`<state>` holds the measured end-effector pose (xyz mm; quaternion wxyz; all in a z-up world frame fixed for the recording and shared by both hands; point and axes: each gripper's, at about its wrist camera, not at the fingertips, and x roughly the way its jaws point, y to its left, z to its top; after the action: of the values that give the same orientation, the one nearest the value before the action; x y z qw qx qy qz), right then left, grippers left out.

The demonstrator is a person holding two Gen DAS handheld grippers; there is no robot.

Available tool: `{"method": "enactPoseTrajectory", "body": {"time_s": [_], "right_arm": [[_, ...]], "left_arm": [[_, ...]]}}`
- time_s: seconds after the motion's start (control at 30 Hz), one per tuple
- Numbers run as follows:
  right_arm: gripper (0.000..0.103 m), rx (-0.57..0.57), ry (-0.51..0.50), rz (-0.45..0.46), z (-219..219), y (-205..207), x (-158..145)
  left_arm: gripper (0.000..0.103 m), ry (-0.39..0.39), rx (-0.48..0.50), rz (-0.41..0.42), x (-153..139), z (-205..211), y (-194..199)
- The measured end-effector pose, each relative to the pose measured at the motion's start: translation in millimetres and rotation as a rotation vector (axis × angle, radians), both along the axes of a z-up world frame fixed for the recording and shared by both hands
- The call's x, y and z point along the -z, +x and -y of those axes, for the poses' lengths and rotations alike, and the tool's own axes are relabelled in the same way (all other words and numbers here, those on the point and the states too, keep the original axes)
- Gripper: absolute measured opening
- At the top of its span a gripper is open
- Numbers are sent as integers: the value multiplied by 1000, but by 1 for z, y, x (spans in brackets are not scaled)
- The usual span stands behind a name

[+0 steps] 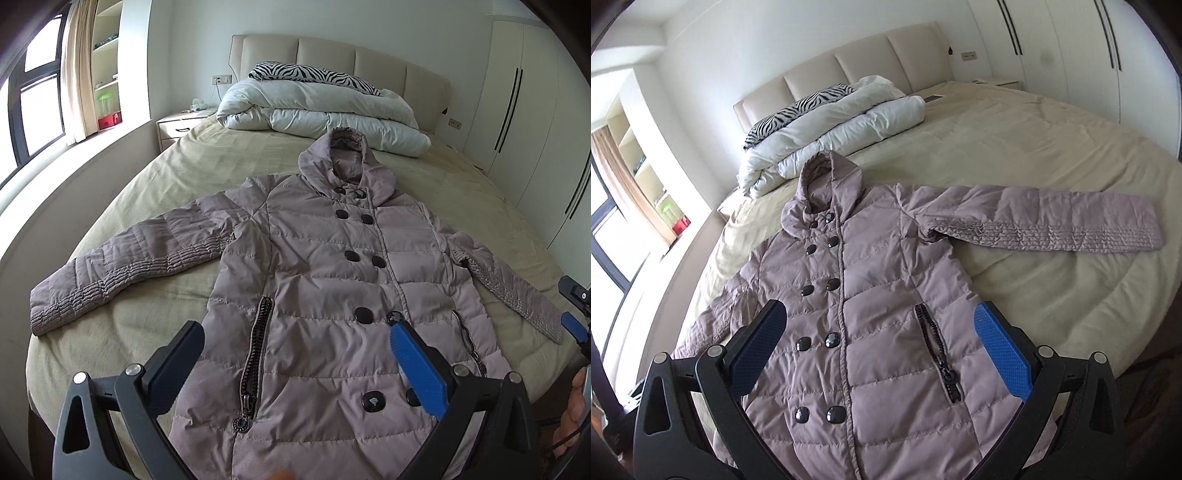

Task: Fold large clothes
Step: 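Grasp the coat sleeve cuff with the right tool and fold it across the body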

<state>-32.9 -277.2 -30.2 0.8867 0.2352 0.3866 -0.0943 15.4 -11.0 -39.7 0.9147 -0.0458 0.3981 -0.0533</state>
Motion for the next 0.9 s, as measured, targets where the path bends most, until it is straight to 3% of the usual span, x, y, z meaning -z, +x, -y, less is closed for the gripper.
{"method": "enactPoseTrajectory", "body": {"time_s": [0.2, 0.3, 0.37, 0.43, 0.53, 0.67, 0.73, 0.9], "right_arm": [[103, 313, 61, 29, 161, -41, 32], [103, 477, 130, 68, 249, -79, 49], [103, 564, 195, 108, 306, -104, 62], [102, 599, 252, 149, 350, -121, 75], [101, 643, 307, 176, 403, -137, 93], [95, 652, 431, 192, 460, -140, 129], [84, 625, 477, 178, 477, -135, 147], [81, 611, 494, 165, 493, -135, 169]], "left_arm": [[103, -216, 59, -73, 19, 1, 19], [103, -200, 72, -23, 18, 12, 19], [103, -184, 102, -62, 20, 23, 26], [103, -199, 96, -96, 22, 26, 30], [103, -252, 106, -70, 21, 28, 31], [103, -241, 126, -99, 27, 39, 39], [103, -241, 137, -116, 33, 45, 41], [103, -231, 174, -145, 43, 64, 42]]}}
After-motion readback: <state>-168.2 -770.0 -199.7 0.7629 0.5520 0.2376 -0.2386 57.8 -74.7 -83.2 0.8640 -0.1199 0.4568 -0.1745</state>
